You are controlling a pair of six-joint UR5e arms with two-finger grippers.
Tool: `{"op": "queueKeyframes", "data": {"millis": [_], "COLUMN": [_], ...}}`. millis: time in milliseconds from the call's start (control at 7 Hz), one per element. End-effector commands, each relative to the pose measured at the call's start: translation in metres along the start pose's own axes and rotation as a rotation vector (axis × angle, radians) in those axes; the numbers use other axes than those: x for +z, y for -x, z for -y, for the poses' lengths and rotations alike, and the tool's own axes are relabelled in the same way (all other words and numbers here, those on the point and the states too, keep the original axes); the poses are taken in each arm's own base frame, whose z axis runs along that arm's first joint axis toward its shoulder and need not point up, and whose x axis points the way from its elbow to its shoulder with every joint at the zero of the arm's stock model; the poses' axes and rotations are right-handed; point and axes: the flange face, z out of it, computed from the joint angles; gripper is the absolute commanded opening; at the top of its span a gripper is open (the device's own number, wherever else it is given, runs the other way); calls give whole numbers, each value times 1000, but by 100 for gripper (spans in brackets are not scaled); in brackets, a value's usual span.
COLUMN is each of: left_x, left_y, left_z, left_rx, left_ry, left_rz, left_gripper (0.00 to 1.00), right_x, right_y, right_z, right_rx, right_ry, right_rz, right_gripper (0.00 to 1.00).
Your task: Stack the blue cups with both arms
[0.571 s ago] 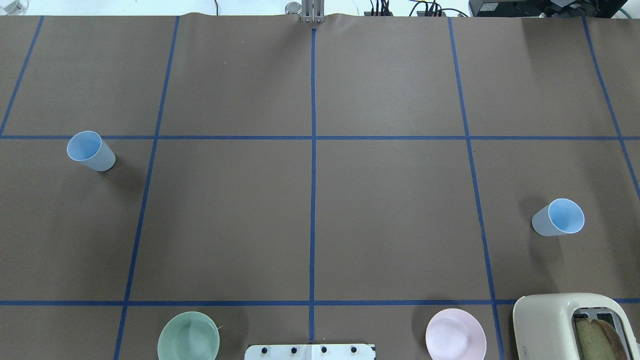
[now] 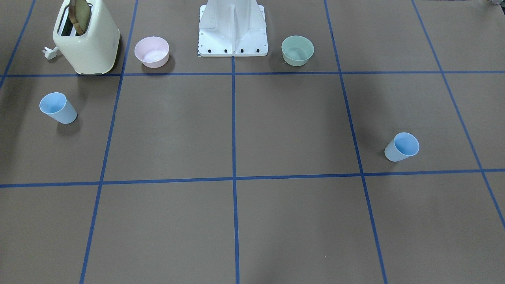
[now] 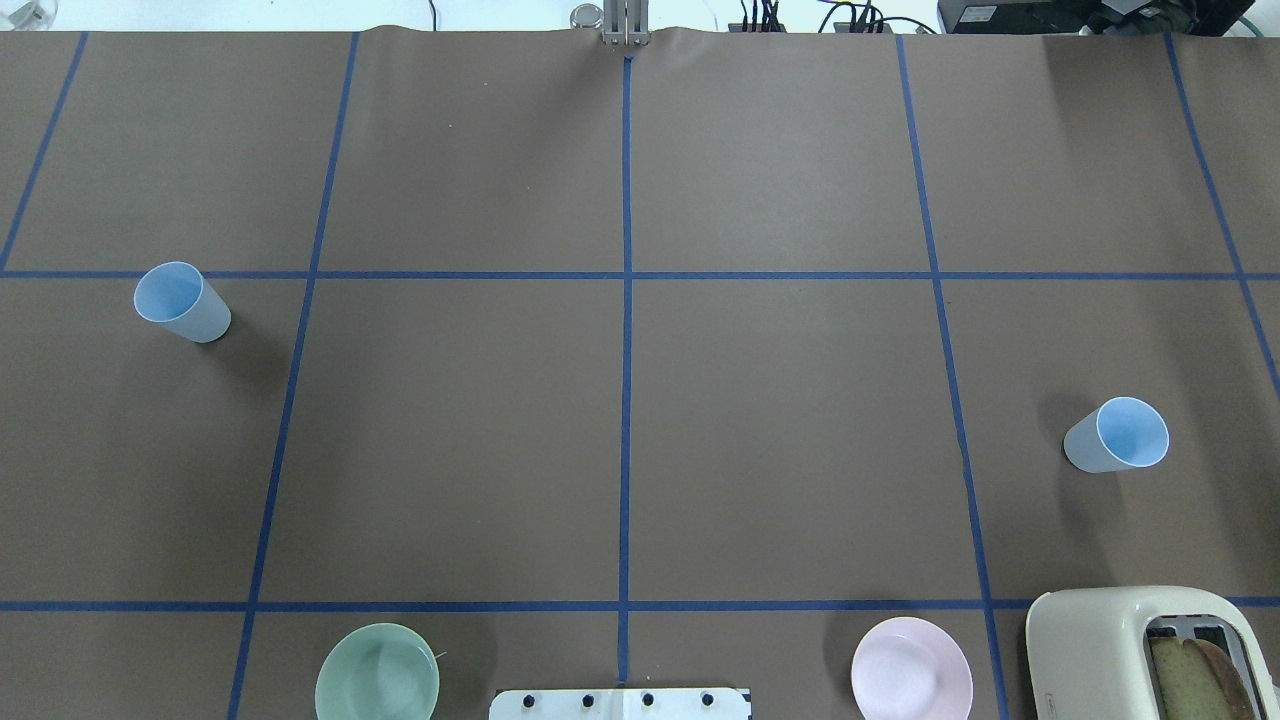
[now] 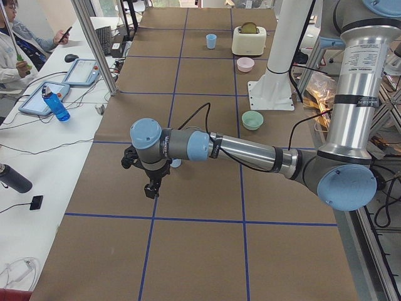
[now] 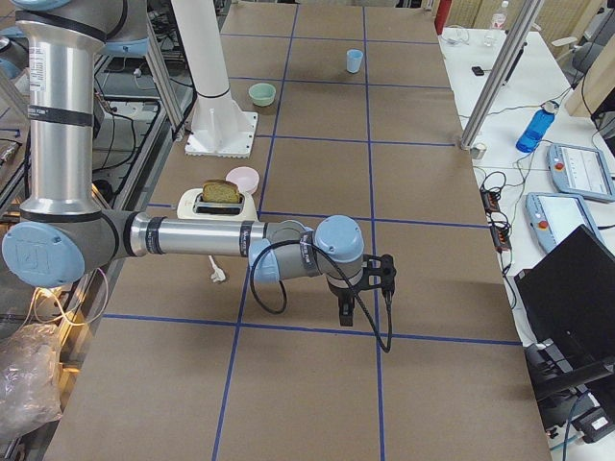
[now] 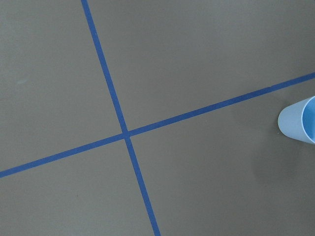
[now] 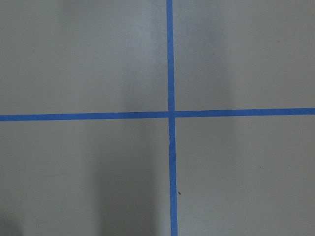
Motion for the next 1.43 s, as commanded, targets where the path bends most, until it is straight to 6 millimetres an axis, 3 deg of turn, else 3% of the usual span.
{"op": "queueKeyframes", "data": {"millis": [0,286,571,714,857,1000,1286], "left_x": [-9,-8,11,23,34,47,63], "left_y": [-14,-41,-70,-81,-90,-100,-114], "left_z": [9,17,29,31,32,34,36], "left_rx": [-6,-49,-61,-62,-63,-58,-30], "left_ry": [-18,-24,-29,-32,-18,5,26], "left_rz": [3,-2,-15,-23,-29,-35,-41], "left_gripper": [99,98,98,98,99,99,98], "right_x": [-10,-27,-4,0,4,6,33], "right_y": [17,37,49,46,30,28,73], "right_z": [16,16,2,-15,-55,-66,-70], "right_rx": [82,46,16,-54,-130,-90,-193], "right_ry": [-22,-53,10,-21,-101,-104,-30], "right_rz": [26,44,72,75,95,112,137], "right_gripper": [100,100,100,100,100,100,100]}}
